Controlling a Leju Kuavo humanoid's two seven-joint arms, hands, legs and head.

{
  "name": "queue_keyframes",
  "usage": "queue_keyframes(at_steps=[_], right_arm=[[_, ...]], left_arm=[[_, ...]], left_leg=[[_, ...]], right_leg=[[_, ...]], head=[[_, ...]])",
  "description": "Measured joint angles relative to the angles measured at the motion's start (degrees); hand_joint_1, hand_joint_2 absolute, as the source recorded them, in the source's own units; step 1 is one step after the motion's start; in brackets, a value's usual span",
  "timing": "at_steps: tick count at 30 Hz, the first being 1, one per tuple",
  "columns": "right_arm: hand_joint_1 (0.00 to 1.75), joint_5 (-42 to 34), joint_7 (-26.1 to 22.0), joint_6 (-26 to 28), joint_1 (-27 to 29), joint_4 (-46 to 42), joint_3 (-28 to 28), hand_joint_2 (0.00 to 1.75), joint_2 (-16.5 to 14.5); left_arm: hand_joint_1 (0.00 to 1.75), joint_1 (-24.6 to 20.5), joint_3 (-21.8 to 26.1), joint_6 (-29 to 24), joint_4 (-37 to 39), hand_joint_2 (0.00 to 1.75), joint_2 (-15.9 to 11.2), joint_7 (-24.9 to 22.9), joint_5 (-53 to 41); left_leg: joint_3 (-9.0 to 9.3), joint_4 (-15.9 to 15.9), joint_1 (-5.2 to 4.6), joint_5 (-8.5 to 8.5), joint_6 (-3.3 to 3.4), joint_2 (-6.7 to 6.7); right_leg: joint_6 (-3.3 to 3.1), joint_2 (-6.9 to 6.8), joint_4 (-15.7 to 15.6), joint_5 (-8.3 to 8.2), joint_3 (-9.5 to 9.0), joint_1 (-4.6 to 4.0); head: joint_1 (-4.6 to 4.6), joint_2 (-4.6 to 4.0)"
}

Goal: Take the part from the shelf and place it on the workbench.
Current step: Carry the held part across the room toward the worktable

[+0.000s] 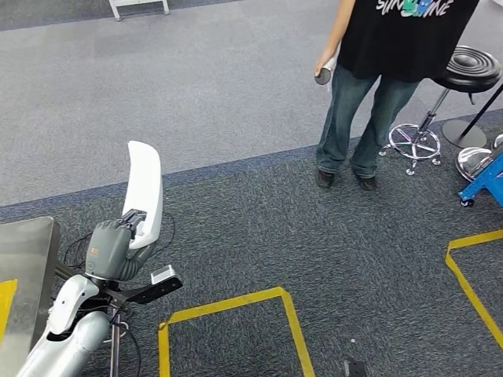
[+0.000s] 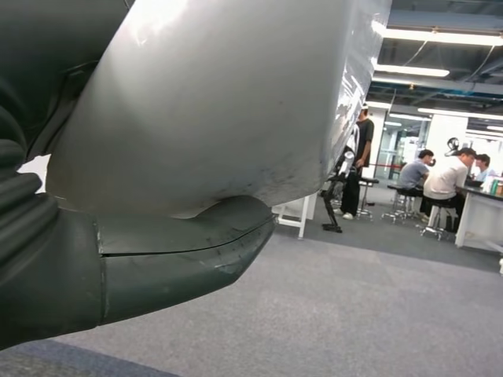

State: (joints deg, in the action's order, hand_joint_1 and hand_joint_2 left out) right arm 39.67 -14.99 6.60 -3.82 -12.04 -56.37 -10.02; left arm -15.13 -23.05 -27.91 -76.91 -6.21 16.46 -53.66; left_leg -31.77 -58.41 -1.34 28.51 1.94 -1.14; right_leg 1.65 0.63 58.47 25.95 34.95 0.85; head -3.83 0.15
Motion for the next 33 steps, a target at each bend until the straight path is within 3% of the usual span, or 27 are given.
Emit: queue_keyframes(at_steps=[5, 6, 9, 10, 11, 12, 13, 15, 16, 20, 22, 24, 25, 26, 27, 29, 30, 31, 33], right_arm=[[0.0, 0.02, -0.01, -0.04, -0.06, 0.0, -0.01, 0.0, -0.05], [0.0, 0.03, -0.01, -0.04, -0.07, 0.0, -0.01, 0.0, -0.05], [0.0, 0.05, 0.0, -0.06, -0.02, 0.0, -0.03, 0.0, -0.05], [0.0, 0.05, 0.0, -0.06, 0.01, 0.0, -0.04, 0.0, -0.05], [0.0, 0.07, 0.0, -0.05, 0.04, 0.0, -0.05, 0.0, -0.05], [0.0, 0.08, 0.0, -0.05, 0.05, -0.01, -0.06, 0.0, -0.05], [0.0, 0.08, 0.0, -0.04, 0.04, -0.02, -0.07, 0.0, -0.04], [0.0, 0.09, 0.0, -0.07, -0.07, -0.03, -0.07, 0.0, -0.05], [0.0, 0.09, 0.0, -0.08, -0.09, -0.04, -0.07, 0.0, -0.05], [0.0, 0.08, -0.01, -0.04, 0.02, -0.04, -0.1, 0.0, -0.07], [0.0, 0.08, -0.03, -0.04, -0.04, -0.04, -0.15, 0.0, -0.07], [0.0, 0.09, -0.03, -0.04, -0.08, -0.04, -0.23, 0.0, -0.05], [0.0, 0.09, -0.02, -0.04, -0.07, -0.04, -0.28, 0.0, -0.05], [0.0, 0.09, -0.01, -0.04, -0.04, -0.04, -0.33, 0.0, -0.05], [0.0, 0.09, -0.01, -0.04, -0.02, -0.04, -0.35, 0.0, -0.05], [0.0, 0.09, 0.0, -0.04, -0.01, -0.04, -0.38, 0.0, -0.07], [0.0, 0.09, -0.01, -0.04, -0.04, -0.04, -0.39, 0.0, -0.07], [0.0, 0.09, -0.01, -0.05, -0.09, -0.05, -0.4, 0.0, -0.08], [0.0, 0.1, 0.01, -0.06, -0.13, -0.05, -0.43, 0.0, -0.08]], left_arm=[[1.75, -0.16, 0.02, 0.0, -0.07, 1.75, 0.05, -0.08, 0.16], [1.75, -0.25, 0.02, 0.0, -0.1, 1.75, 0.08, -0.09, 0.24], [1.75, -0.25, 0.01, 0.01, -0.13, 1.75, 0.18, -0.09, 0.34], [1.75, -0.18, 0.0, 0.02, -0.13, 1.75, 0.21, -0.1, 0.35], [1.75, -0.13, 0.0, 0.03, -0.13, 1.75, 0.24, -0.1, 0.35], [1.75, -0.11, -0.01, 0.04, -0.13, 1.75, 0.25, -0.1, 0.35], [1.75, -0.1, -0.01, 0.04, -0.13, 1.75, 0.26, -0.11, 0.35], [1.75, -0.18, 0.0, 0.06, -0.14, 1.75, 0.25, -0.11, 0.37], [1.75, -0.22, 0.01, 0.08, -0.14, 1.75, 0.25, -0.12, 0.38], [1.75, -0.28, 0.03, 0.13, -0.19, 1.75, 0.23, -0.15, 0.4], [1.75, -0.38, 0.04, 0.11, -0.22, 1.75, 0.22, -0.16, 0.41], [1.75, -0.26, 0.04, 0.12, -0.22, 1.75, 0.23, -0.16, 0.42], [1.75, -0.11, 0.04, 0.13, -0.22, 1.75, 0.23, -0.17, 0.42], [1.75, 0.0, 0.04, 0.13, -0.22, 1.75, 0.22, -0.18, 0.42], [1.75, 0.04, 0.04, 0.13, -0.22, 1.75, 0.21, -0.18, 0.42], [1.75, -0.02, 0.04, 0.13, -0.22, 1.75, 0.17, -0.18, 0.42], [1.75, -0.09, 0.04, 0.13, -0.22, 1.75, 0.16, -0.18, 0.42], [1.75, -0.16, 0.04, 0.14, -0.23, 1.75, 0.15, -0.18, 0.42], [1.75, -0.24, 0.04, 0.24, -0.24, 1.75, 0.17, -0.18, 0.77]], left_leg=[[0.46, 1.11, 0.27, -0.63, 1.05, 0.09], [0.73, 1.54, 0.44, -0.87, 1.27, 0.14], [0.88, 1.69, 0.47, -0.86, 1.52, 0.19], [0.96, 1.67, 0.46, -0.76, 1.5, 0.17], [1.11, 1.65, 0.48, -0.6, 1.4, 0.13], [1.38, 1.63, 0.51, -0.37, 1.23, 0.08], [1.72, 1.58, 0.55, -0.05, 0.99, 0.03], [2.01, 1.26, 0.43, 0.62, 0.37, -0.04], [2.01, 1.12, 0.36, 0.83, 0.1, -0.06], [1.72, -0.01, 0.57, 1.98, -0.83, 0.05], [-0.76, -5.21, 0.81, 4.5, -1.53, 0.33], [-5.4, -13.42, 1.14, 7.29, -2.03, 0.46], [-7.23, -16.11, 1.28, 7.57, -2.14, 0.47], [-8.08, -16.66, 1.39, 6.63, -2.17, 0.49], [-7.77, -14.82, 1.45, 4.55, -2.1, 0.51], [-4.91, -7.15, 1.41, -0.6, -1.74, 0.7], [-3.52, -3.7, 1.28, -2.07, -1.5, 0.82], [-2.67, -1.48, 1.13, -2.64, -1.3, 0.92], [-2.32, -0.11, 0.84, -2.25, -0.96, 0.9]], right_leg=[[0.84, -0.08, 0.7, 0.57, 0.53, 0.01], [0.95, -0.12, 2.72, 1.69, 1.57, -0.04], [1.09, -0.17, 13.61, 6.14, 7.18, -0.06], [1.13, -0.18, 15.64, 6.37, 8.39, -0.05], [1.15, -0.2, 15.29, 5.4, 8.42, -0.04], [1.16, -0.24, 12.72, 3.53, 7.31, 0.01], [1.14, -0.26, 8.54, 1.42, 5.32, 0.06], [0.92, -0.13, 1.73, -0.69, 1.48, 0.05], [0.68, -0.04, 0.23, -0.69, 0.55, -0.03], [-0.76, -0.01, -0.1, 0.08, -0.04, -0.09], [-1.42, -0.19, -0.23, 0.4, -0.56, 0.04], [-1.74, -0.33, -0.23, 0.79, -0.93, 0.0], [-1.77, -0.36, -0.23, 0.98, -1.13, -0.02], [-1.74, -0.36, -0.23, 1.19, -1.4, -0.03], [-1.69, -0.35, -0.23, 1.41, -1.76, -0.03], [-1.48, -0.35, -0.26, 1.89, -2.51, -0.06], [-1.28, -0.33, -0.25, 2.09, -2.69, -0.13], [-1.04, -0.35, -0.26, 2.2, -2.7, -0.19], [-0.43, -0.48, -0.48, 2.19, -2.61, -0.2]], head=[[-0.05, 0.0], [-0.13, 0.0], [-0.28, 0.0], [-0.27, 0.0], [-0.28, 0.0], [-0.29, 0.0], [-0.28, 0.0], [-0.24, 0.01], [-0.2, 0.01], [-0.05, 0.0], [0.1, 0.0], [0.16, 0.0], [0.17, 0.0], [0.19, 0.0], [0.19, 0.0], [0.17, 0.0], [0.19, 0.0], [0.16, 0.0], [0.17, 0.0]])
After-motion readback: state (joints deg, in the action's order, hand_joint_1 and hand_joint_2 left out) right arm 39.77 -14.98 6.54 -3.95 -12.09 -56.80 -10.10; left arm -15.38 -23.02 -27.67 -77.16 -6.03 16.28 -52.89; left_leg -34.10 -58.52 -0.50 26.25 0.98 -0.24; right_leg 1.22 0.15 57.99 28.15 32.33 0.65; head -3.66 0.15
